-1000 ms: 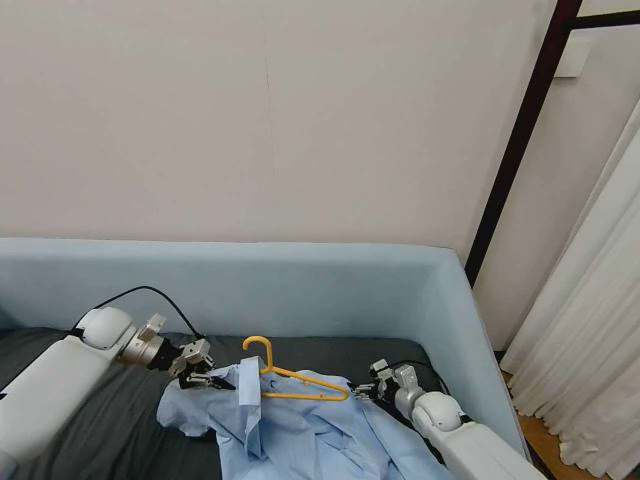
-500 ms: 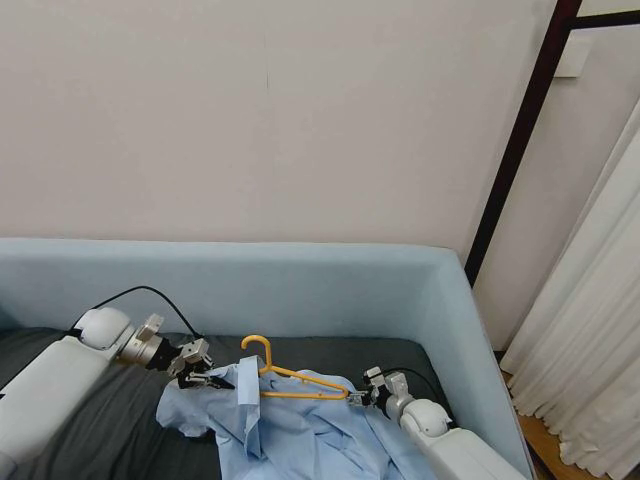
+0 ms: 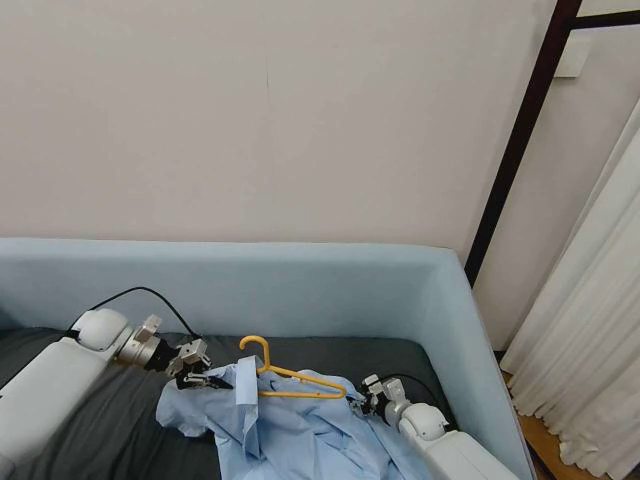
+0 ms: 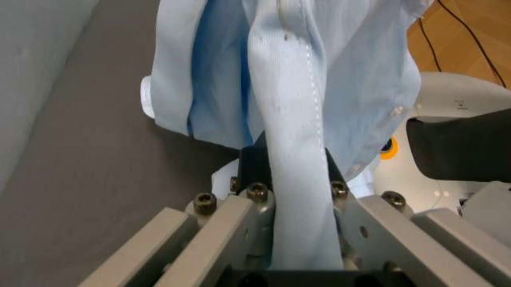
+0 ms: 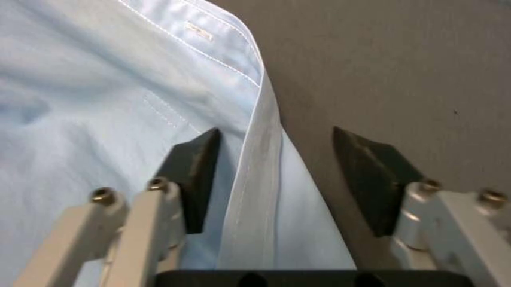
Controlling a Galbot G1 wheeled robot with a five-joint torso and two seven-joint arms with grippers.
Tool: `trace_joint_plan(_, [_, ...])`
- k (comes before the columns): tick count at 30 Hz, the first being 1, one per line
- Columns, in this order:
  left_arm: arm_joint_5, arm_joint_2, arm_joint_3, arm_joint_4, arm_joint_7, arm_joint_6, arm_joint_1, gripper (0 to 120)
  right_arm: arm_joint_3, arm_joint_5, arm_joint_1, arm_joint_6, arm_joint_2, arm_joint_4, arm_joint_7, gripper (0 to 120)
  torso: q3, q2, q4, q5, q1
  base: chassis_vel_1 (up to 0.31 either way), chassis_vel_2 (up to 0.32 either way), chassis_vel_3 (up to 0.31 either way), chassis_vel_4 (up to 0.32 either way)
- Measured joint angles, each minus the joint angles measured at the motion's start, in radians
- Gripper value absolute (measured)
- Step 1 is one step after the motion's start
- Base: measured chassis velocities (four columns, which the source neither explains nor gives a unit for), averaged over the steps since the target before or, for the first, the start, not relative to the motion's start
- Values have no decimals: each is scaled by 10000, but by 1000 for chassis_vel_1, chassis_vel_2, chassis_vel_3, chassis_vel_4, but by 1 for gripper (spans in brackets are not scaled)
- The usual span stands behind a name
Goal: Pick up the clothes from the sofa and hang them on the clothes hanger.
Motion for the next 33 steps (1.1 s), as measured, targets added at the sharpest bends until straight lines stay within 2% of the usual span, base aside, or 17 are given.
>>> trace_joint_plan(2, [-3, -13, 0, 18, -10, -16, 1, 2, -6, -34, 0, 38, -13, -13, -7, 43, 0, -1, 0, 0, -1, 0, 0, 0, 0])
trace_joint_plan(4, [-4, -17, -2, 23, -12, -22, 4, 2, -6, -55, 0, 61, -18, -28, -17, 39, -1, 0, 0, 0, 0, 0, 0, 0, 0])
trace_joint_plan(6, [-5, -31, -22, 44, -22, -37, 22, 2, -8, -78, -3, 131, -49, -39, -54, 28, 0, 0, 0, 0, -1, 0, 0, 0, 0])
trace_joint_plan(7, [-5, -31, -22, 44, -22, -37, 22, 2, -8, -78, -3, 131, -49, -39, -54, 28, 0, 0, 0, 0, -1, 0, 0, 0, 0])
trace_joint_plan(10, [-5, -48, -34, 46, -28, -44, 45, 2, -11, -63, -31, 215, -136, 52, -189, 13, 0, 0, 0, 0, 0, 0, 0, 0, 0])
trace_joint_plan(11, [-5, -48, -34, 46, -28, -44, 45, 2, -11, -63, -31, 215, -136, 52, -189, 13, 0, 0, 0, 0, 0, 0, 0, 0, 0])
trace_joint_plan(14, [-11, -71, -40, 49, -68, -72, 46, 2, -8, -9, -97, 343, -250, 207, -525, 0, 0, 0, 0, 0, 0, 0, 0, 0, 0])
trace_joint_plan(22, [-65, -101, -80, 53, -170, -125, 58, 2, 142, 282, -267, 353, -503, 654, -707, 0, 0, 0, 0, 1, -1, 0, 0, 0, 0])
trace_joint_plan(33, [-145, -73, -140, 54, -190, -238, 119, 2, 605, 1398, -471, 304, -1433, 2292, -837, 0, 0, 0, -1, 1, 0, 0, 0, 0, 0])
